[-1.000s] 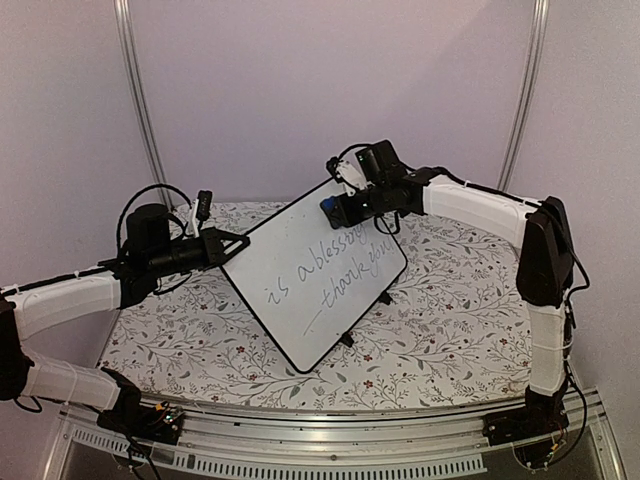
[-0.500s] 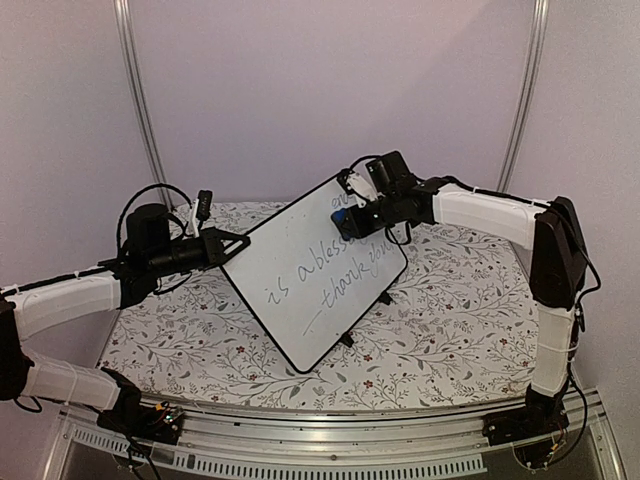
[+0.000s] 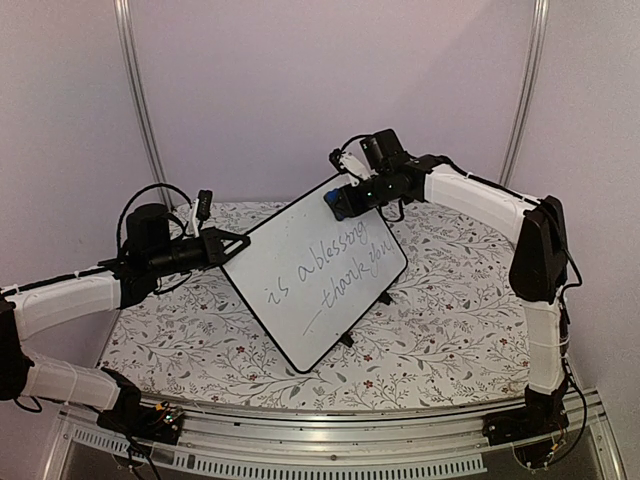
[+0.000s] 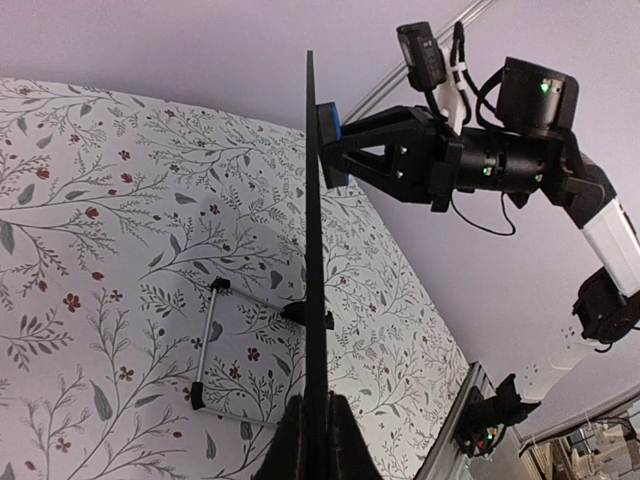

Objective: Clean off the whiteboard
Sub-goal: Erase the whiteboard on the whiteboard stand.

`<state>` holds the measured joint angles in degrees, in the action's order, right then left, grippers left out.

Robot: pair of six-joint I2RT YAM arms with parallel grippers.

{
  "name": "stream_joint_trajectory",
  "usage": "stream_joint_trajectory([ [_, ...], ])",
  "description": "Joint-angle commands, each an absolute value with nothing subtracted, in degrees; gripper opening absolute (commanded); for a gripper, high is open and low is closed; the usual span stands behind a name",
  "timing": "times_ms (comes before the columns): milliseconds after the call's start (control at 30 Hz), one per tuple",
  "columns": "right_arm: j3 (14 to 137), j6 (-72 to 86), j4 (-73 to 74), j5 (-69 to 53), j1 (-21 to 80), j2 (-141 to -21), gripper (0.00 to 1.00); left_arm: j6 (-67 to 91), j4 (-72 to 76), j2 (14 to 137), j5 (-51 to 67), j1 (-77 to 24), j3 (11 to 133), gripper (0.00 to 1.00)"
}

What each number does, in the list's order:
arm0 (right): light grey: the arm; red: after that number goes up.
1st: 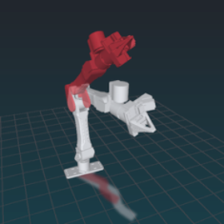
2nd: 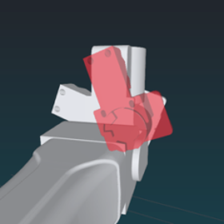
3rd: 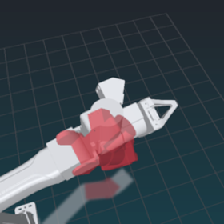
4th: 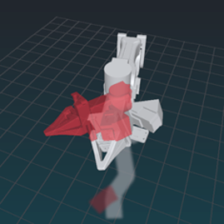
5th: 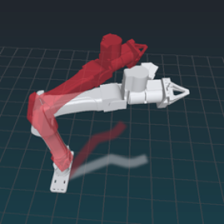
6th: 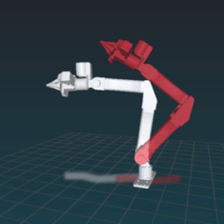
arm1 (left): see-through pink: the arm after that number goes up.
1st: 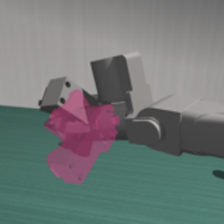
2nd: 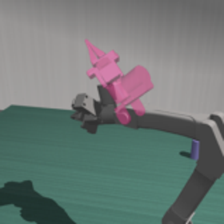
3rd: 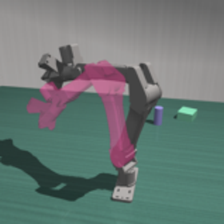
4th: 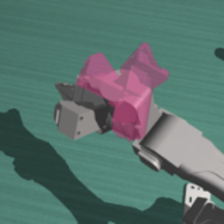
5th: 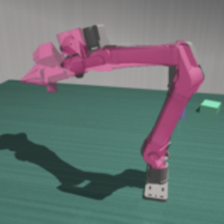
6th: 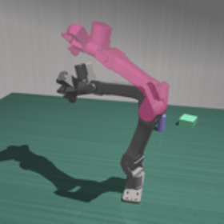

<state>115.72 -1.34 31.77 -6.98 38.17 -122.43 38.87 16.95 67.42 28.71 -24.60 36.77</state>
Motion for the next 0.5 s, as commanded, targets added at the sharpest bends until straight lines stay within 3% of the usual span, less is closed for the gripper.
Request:
stream_joint_trajectory([
  [0, 116.86, -2.43, 34.62, -6.56, 37.72, -124.74, 0.00, 36.09, 23.12, 65.04, 36.63, -26.14, 37.44, 0.00],
  [467, 101.06, -4.04, 35.91, -5.25, 37.70, -116.65, 0.00, 36.21, 23.33, 64.95, 37.03, -26.14, 37.44, 0.00],
])
